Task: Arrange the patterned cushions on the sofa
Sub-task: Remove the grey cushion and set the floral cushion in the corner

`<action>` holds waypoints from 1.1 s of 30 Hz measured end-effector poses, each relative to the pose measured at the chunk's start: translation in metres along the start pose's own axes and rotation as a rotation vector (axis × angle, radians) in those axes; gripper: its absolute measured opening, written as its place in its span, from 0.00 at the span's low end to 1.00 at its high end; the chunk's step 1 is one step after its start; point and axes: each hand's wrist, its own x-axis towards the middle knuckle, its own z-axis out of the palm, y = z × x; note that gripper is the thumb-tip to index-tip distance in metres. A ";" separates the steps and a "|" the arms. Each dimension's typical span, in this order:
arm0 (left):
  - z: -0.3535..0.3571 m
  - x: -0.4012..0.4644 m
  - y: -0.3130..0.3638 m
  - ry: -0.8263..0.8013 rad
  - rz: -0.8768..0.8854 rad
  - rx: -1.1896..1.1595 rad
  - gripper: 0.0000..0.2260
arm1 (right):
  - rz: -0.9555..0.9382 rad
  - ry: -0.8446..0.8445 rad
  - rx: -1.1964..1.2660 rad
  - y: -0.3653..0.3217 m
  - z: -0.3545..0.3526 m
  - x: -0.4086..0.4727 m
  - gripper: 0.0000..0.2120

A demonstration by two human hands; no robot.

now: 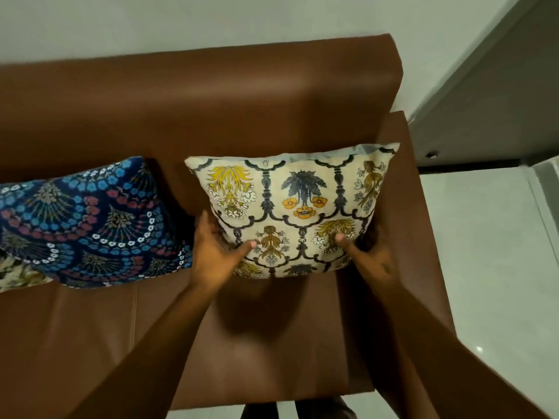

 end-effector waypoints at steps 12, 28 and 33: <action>-0.001 0.031 -0.039 -0.109 0.119 -0.117 0.57 | 0.094 0.129 -0.440 0.107 0.036 0.021 0.49; 0.037 0.088 0.134 -0.169 0.889 0.373 0.47 | 0.540 0.127 0.471 0.138 0.142 0.007 0.11; 0.032 0.086 0.108 -0.032 0.968 0.488 0.46 | 0.569 0.263 0.513 0.129 0.154 0.015 0.11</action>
